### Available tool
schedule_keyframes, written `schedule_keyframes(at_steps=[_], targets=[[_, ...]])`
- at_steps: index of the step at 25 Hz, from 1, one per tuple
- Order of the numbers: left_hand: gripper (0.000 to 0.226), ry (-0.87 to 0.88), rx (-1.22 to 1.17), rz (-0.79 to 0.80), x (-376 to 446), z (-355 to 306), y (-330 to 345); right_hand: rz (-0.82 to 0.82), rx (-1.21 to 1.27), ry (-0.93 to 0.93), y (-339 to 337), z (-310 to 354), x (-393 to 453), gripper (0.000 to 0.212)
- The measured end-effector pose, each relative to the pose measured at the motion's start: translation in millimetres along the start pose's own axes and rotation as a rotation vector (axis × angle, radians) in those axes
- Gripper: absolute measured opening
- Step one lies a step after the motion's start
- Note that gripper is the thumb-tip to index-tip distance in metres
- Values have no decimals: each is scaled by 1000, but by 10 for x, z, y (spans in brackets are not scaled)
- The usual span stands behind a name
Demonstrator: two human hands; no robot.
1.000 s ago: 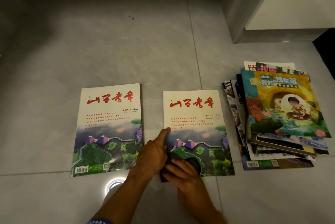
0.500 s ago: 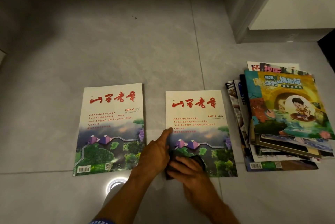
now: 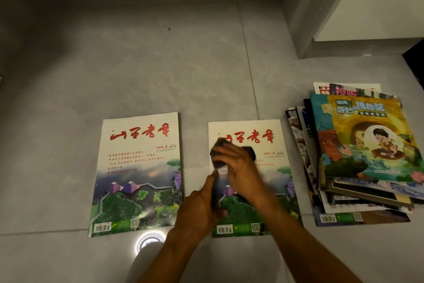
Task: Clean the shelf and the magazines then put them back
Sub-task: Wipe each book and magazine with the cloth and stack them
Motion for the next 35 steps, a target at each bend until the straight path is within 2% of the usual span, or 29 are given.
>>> schedule_keyframes(at_steps=[2,3,6,8,9,13,16,18,21,23,26,28,30,31,33,34,35], targets=[[90,6,-46,15,-14,36,37,60,-64,-53,-80,-117,386,48],[91,9,-67,23,-19,31,53,40,-88,-13,-173,-262,524,46],[94,39,-70,-5,-8,13,29,-153,-107,207,-670,-829,589,42],[94,37,-32,2,21,27,5,-206,-74,261,-764,-969,212,45],[94,26,-14,10,25,34,7,-180,-36,250,-686,-920,-101,45],[94,22,8,23,59,-33,10,-49,-32,32,-274,-562,-1290,46],[93,6,16,17,44,-20,-3,-8,-20,-19,-396,-739,-852,45],[93,-5,-18,42,17,-7,55,-107,-14,112,-595,-963,-276,51],[96,-24,-82,58,-56,-54,60,-228,58,324,-830,-1049,176,46],[95,-16,-55,42,-77,-105,24,-225,20,319,-791,-886,-55,45],[91,-3,15,17,-115,-224,4,-286,-122,194,-478,-710,-1078,32],[87,-29,81,-50,-151,-366,50,-315,-198,67,-336,-650,-1648,38],[91,-141,105,-110,-244,-483,106,-312,-228,44,-343,-686,-1762,43],[91,-232,-3,-178,-290,-451,119,-322,-254,77,-387,-685,-1721,42],[71,-386,-434,-379,-328,-266,90,-301,-263,161,-409,-628,-1629,28],[60,-418,-618,-404,-335,-229,91,-278,-257,213,-381,-592,-1601,33],[52,-405,-676,-329,-326,-247,130,-255,-220,262,-324,-600,-1599,47]])
Point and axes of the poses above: each hand's wrist, its own x-axis towards the middle knuckle, its own y-axis out of the palm, z = x × y, the point moved 7 cm from there along x, towards the middle knuckle, and after that the axes turned 10 degrees about y, right-handed, at the moved point
